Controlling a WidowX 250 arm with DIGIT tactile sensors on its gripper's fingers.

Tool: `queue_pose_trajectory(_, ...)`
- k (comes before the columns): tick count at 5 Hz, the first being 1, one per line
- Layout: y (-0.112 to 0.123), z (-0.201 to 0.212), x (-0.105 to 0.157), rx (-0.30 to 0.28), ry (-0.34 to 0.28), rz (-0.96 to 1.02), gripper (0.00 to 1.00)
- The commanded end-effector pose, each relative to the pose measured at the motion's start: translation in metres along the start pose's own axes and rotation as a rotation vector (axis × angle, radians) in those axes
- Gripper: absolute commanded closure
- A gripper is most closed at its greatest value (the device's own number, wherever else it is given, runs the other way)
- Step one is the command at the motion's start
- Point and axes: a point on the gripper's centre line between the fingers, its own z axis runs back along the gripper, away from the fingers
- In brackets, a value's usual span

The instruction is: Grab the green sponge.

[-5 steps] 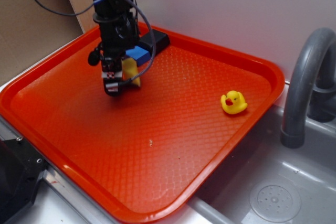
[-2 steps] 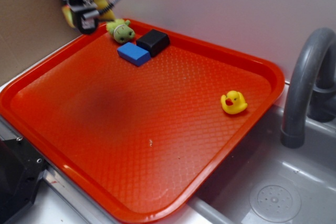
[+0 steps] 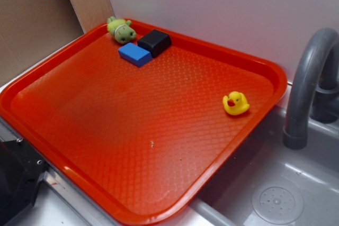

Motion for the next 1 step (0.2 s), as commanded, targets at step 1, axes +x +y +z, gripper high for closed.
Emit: queue_pose_trajectory(1, 0.0056, 0.0047, 0.0213, 0.049, -0.127, 0.007, 1.0)
